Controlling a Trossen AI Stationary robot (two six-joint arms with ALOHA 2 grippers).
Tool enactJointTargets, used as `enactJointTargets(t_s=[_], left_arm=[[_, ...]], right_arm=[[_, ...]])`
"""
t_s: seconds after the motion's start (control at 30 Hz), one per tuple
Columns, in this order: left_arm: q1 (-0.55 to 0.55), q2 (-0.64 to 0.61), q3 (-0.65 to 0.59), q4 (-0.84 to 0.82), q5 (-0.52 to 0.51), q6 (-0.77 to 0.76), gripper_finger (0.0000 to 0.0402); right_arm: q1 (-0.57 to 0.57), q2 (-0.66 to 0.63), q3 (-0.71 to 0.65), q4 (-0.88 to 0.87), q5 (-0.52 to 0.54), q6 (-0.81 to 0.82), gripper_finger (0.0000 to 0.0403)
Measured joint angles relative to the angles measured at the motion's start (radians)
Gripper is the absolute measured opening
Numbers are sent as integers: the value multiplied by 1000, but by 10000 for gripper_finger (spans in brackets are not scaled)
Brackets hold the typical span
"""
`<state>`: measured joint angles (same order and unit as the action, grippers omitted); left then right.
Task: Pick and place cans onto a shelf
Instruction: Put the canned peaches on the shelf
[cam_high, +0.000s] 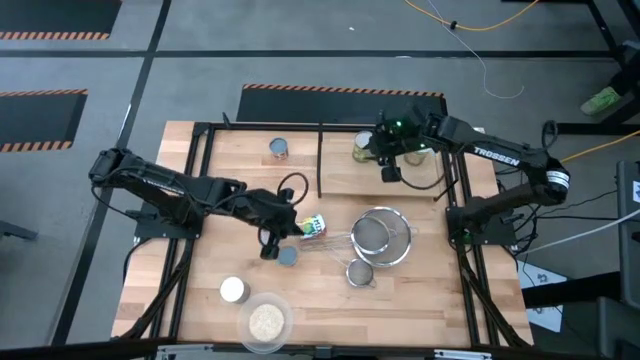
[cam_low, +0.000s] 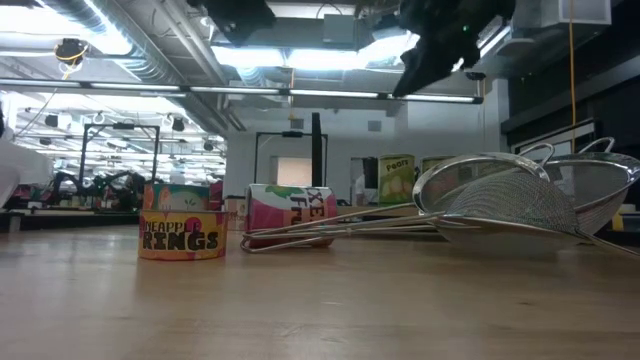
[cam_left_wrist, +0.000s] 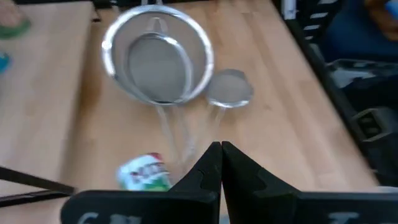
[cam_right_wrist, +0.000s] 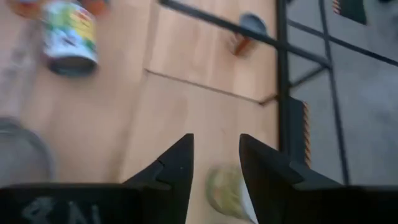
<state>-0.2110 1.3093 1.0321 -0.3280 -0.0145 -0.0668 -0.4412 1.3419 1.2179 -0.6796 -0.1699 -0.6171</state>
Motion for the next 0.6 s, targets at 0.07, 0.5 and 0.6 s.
enactJointTargets(t_s=[0.07,0.5,0.6], left_arm=[[-39,-4,0,3,2,-57,0],[-282,-3,0,-47,33,-684,28],[-324,-3,0,-73,34,-817,55]], right_arm=[[29,-3,0,-4,-47,11,133],[224,-3,0,-4,-146,12,133],[257,-3,0,-4,-146,13,133]])
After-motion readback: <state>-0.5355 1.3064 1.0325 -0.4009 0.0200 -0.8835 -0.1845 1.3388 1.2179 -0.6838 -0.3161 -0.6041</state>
